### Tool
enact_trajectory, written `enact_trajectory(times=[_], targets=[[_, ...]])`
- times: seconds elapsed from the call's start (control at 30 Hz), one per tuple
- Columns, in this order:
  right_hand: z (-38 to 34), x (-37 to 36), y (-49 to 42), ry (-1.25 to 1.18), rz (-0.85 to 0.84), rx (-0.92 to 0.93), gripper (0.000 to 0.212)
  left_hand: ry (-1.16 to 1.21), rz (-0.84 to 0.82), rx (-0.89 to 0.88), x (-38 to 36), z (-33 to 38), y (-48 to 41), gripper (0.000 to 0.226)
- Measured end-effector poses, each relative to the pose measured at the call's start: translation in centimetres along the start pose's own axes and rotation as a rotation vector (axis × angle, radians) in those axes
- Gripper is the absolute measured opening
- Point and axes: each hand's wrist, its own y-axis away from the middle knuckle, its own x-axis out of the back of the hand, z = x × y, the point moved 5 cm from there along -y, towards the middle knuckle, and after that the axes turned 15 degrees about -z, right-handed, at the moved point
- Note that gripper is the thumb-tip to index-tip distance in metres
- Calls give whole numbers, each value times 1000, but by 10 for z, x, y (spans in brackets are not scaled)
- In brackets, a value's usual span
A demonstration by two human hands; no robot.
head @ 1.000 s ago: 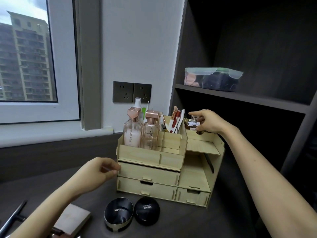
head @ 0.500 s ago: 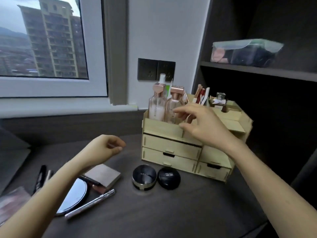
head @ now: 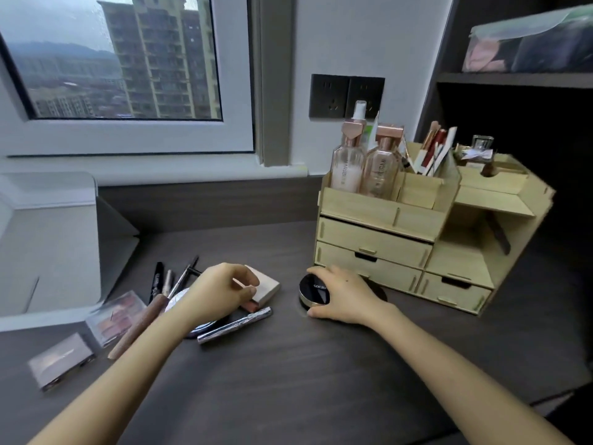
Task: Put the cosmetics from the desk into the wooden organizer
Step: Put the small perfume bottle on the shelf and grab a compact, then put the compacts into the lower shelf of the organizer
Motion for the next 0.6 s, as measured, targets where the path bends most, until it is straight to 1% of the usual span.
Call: enact_trajectory(times=[0.07,0.13,0.17,0.2,0.27,0.33,0.37,0.43,0.5,0.6], targets=[[-1,1,5,-54,58,31,77,58,-15,-18,-7,9,-2,10],[-2,7,17,-138,158,64,72,100,-2,-56,-13,22,-5,5],[-3,11,26,-171,222,81,70,146,0,-75,-17,30,-6,10],[-3,17,37,-189,287,100,68,236,-13,-87,-24,38,-8,18],[-4,26,60,-194,388,140,66,499,-97,-98,-41,57,-11,30],[-2,30,84,-174,453,164,64,775,-212,-122,-60,77,-15,34],[2,31,94,-168,481,160,64,868,-260,-130,-68,87,-17,32],[18,30,113,-196,531,109,62,1001,-354,-140,-83,106,-23,26],[41,28,130,-248,615,12,59,1115,-434,-133,-97,124,-29,21],[84,30,149,-223,805,-277,55,1144,-451,-103,-109,144,-38,10]])
